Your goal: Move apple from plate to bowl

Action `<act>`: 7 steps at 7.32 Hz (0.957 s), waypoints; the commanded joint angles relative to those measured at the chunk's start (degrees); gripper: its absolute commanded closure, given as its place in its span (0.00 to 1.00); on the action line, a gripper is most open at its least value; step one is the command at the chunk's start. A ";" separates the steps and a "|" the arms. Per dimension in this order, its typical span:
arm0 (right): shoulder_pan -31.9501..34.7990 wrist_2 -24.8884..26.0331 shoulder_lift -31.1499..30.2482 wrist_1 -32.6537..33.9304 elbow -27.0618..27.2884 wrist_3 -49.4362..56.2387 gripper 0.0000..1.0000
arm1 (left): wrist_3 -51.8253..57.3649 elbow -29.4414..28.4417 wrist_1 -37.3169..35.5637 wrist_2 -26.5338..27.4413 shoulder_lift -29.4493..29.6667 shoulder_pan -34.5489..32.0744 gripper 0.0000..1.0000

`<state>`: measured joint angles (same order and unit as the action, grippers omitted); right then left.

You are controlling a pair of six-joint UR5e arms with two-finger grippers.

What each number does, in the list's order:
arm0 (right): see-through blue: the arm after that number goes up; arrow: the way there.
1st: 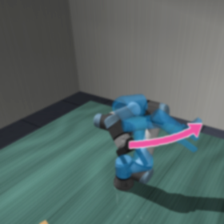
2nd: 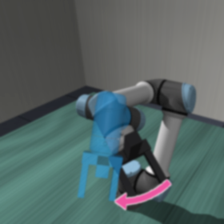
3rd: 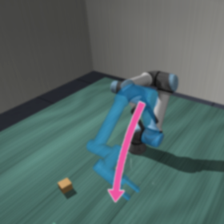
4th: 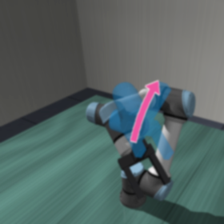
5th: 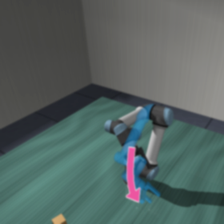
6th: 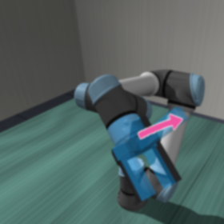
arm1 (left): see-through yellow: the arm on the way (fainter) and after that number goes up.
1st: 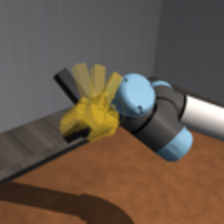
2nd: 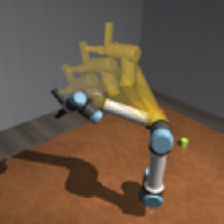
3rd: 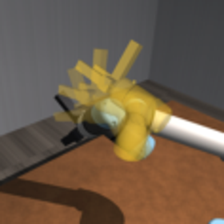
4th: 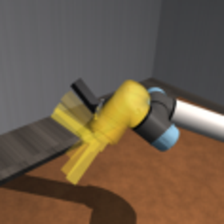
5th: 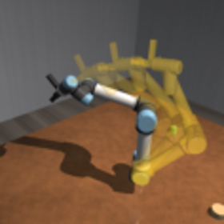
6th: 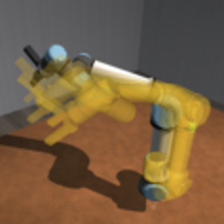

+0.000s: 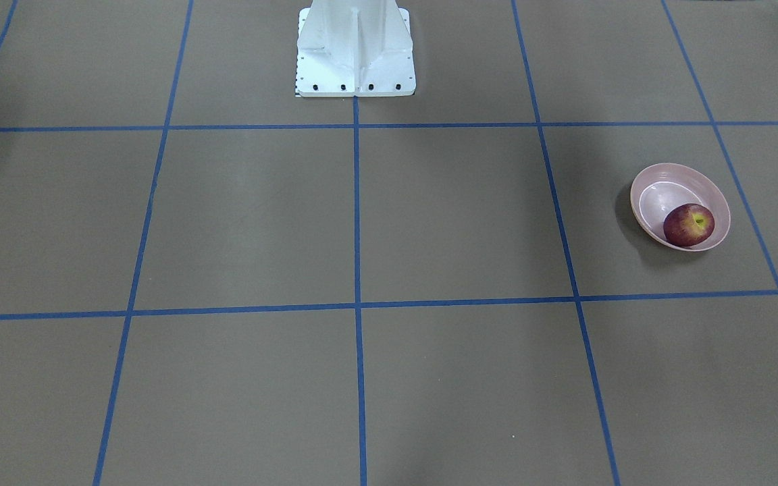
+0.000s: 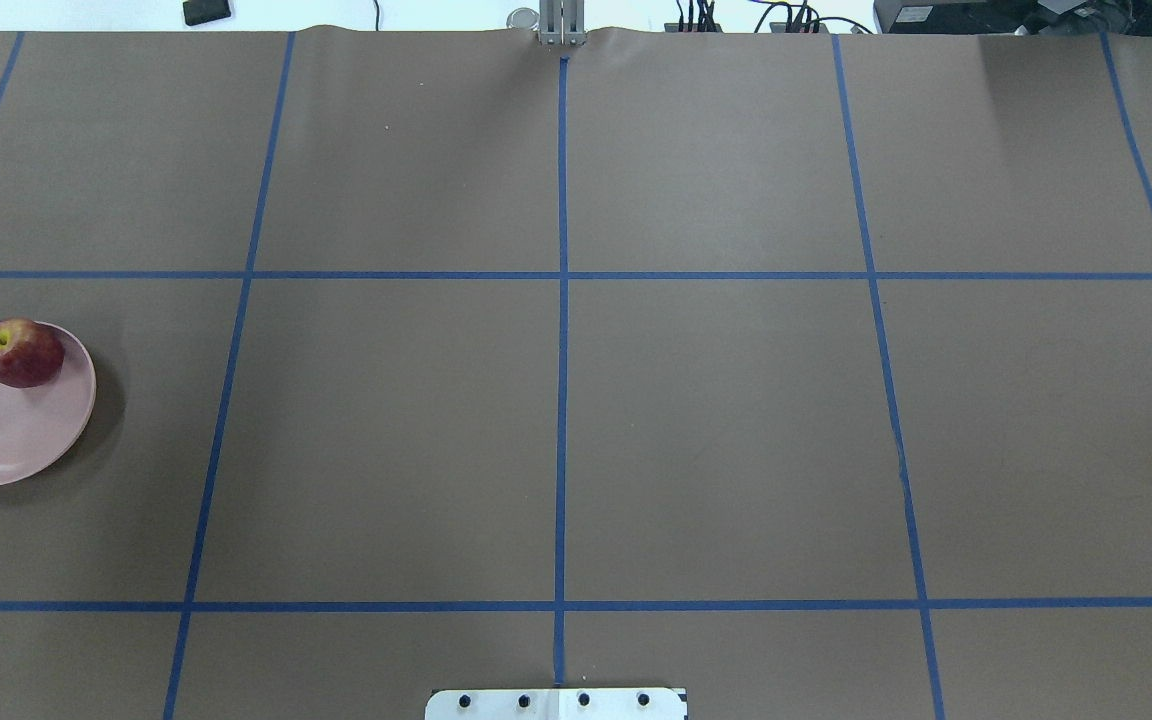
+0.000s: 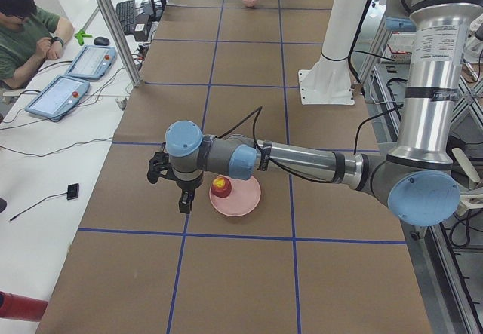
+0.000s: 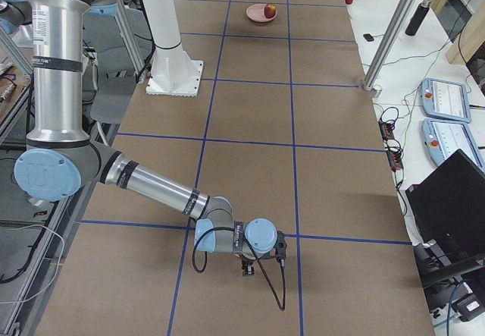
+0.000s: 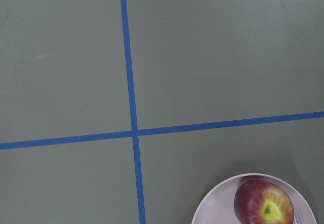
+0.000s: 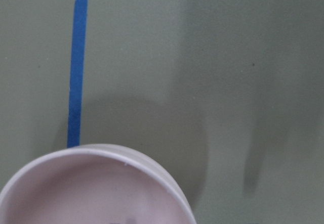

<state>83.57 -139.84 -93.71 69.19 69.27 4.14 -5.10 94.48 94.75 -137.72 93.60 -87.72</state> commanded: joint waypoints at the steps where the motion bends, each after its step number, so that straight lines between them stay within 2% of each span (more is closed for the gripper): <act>1: -0.16 -0.17 0.10 -0.11 0.77 -0.09 1.00 | 0.00 0.00 0.00 0.00 0.00 0.00 0.02; 2: -0.16 -4.09 0.11 -0.28 1.04 -4.10 1.00 | 0.00 0.00 0.00 0.00 0.00 0.00 0.02; 4: 0.28 -11.65 0.45 -0.11 5.41 -12.70 1.00 | 0.00 0.09 -0.09 0.00 0.09 0.00 0.02; 5: 0.37 -13.43 2.46 -0.11 8.39 -19.19 1.00 | 0.00 0.18 0.00 0.00 0.18 0.00 0.02; 7: -0.06 -13.53 8.68 0.51 13.76 -28.78 1.00 | 0.09 0.35 0.00 -0.09 0.70 0.00 0.02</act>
<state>83.78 -152.89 -89.05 69.40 79.77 -18.07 -5.04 94.69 94.74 -137.74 94.00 -87.72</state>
